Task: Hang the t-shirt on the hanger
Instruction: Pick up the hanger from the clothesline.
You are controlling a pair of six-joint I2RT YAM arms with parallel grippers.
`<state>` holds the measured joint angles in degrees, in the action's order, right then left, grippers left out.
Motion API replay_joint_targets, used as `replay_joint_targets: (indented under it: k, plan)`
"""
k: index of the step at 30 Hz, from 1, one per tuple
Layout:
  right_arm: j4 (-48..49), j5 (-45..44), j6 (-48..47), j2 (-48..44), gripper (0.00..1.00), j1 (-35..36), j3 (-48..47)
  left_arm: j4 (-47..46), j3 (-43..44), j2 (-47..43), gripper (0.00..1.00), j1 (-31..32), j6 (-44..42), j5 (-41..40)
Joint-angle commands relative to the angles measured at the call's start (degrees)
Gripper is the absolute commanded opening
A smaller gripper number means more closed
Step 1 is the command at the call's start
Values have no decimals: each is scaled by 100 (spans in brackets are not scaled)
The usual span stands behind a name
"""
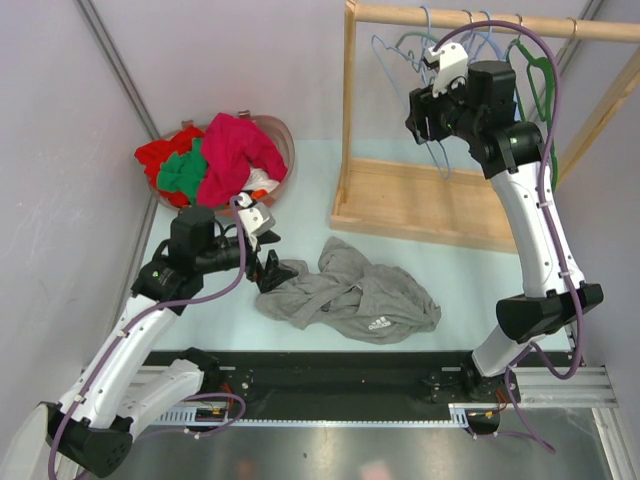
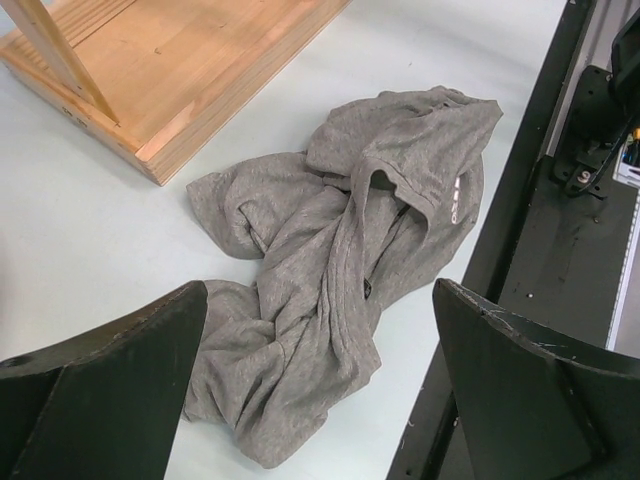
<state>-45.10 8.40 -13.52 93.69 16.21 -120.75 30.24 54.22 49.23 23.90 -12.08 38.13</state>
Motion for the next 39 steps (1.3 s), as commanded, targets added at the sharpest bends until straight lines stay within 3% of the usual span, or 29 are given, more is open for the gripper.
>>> replay_joint_targets:
  k: [1, 3, 4, 6, 7, 9, 22, 28, 33, 39]
  plan:
    - [370, 354, 104, 44, 57, -56, 86, -229, 107, 25, 100, -52, -58, 1]
    - [432, 407, 130, 35, 50, -65, 87, -238, 89, 34, 100, -52, -67, 1]
    - [441, 408, 148, 35, 38, -65, 87, -246, 89, 42, 100, -52, -49, 2]
    - [528, 355, 165, 27, 25, -65, 78, -255, 80, 51, 100, -52, -49, -7]
    - [555, 294, 183, 18, 10, -56, 69, -255, 80, 51, 100, -52, -49, -16]
    - [643, 241, 218, -35, 1, -74, 60, -282, 80, 60, 100, -52, -41, -42]
    - [1206, -49, 429, -728, 0, -100, 7, -299, 89, 139, 100, -52, -5, -130]
    - [338, -67, 104, -1272, 0, -100, 323, -273, 98, 245, 100, -52, -40, -236]
    - [-463, -128, -89, -2204, 0, -83, 1717, -299, 28, 324, 100, -52, -111, -165]
    - [-1753, 169, -842, -3321, 0, -74, 2661, -343, -60, 578, 100, -52, -225, -16]
